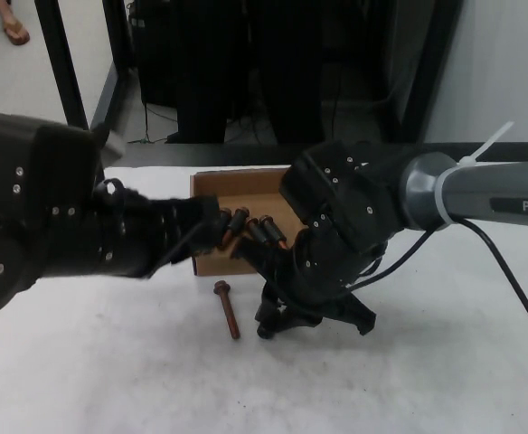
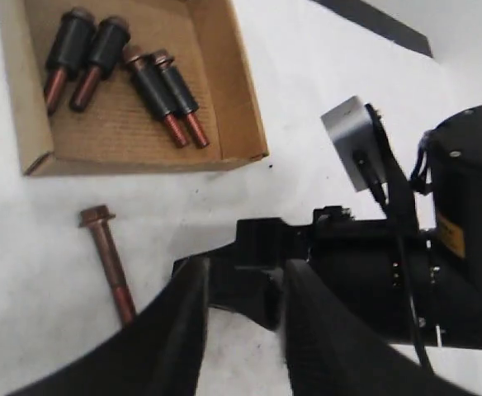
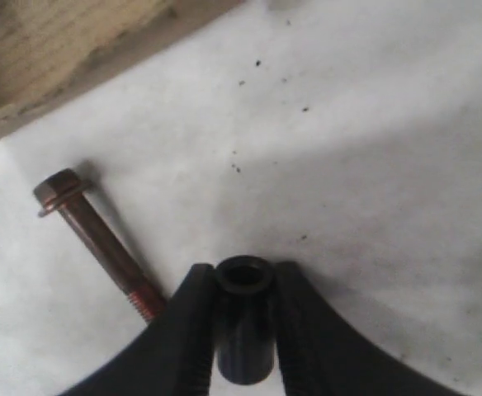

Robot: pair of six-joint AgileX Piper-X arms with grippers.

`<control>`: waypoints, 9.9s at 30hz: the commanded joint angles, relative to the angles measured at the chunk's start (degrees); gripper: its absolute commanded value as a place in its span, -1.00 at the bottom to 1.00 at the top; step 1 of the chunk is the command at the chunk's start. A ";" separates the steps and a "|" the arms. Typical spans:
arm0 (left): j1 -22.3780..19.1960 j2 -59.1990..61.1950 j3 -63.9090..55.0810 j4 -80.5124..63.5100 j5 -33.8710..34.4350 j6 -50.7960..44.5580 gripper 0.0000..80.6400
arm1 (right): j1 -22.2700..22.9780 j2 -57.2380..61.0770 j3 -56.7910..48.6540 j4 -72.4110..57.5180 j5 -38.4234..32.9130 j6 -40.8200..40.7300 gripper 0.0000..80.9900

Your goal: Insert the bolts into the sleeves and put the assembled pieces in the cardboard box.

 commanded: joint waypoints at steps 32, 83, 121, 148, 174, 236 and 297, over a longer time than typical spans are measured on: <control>-2.08 23.07 -27.86 33.32 -0.84 -0.76 -0.28 | 0.17 -29.28 10.21 -4.79 1.72 -34.08 -0.99; -6.52 37.22 -34.39 31.81 -11.11 0.09 -0.57 | 0.02 -51.20 27.44 -16.74 -12.45 -30.41 -0.99; -11.84 18.34 -25.38 17.62 -12.14 5.40 -0.98 | 0.02 -72.63 40.15 -4.40 -13.51 -37.22 -0.99; -32.59 -25.98 25.48 -23.88 -22.46 2.81 -0.98 | 7.88 -76.68 53.64 -11.55 -11.76 -39.86 -0.99; -12.74 -26.24 33.91 -48.16 1.49 -11.80 -0.98 | 13.85 -51.59 50.85 -34.97 -8.11 -52.15 -0.99; -18.97 -26.24 33.91 -56.87 2.36 6.71 -0.98 | 13.85 -50.90 44.42 -32.61 -9.89 -55.26 -0.99; -19.08 -26.24 33.91 -54.22 10.05 4.72 -0.39 | 13.91 -50.90 41.30 -36.42 -10.79 -51.71 -0.99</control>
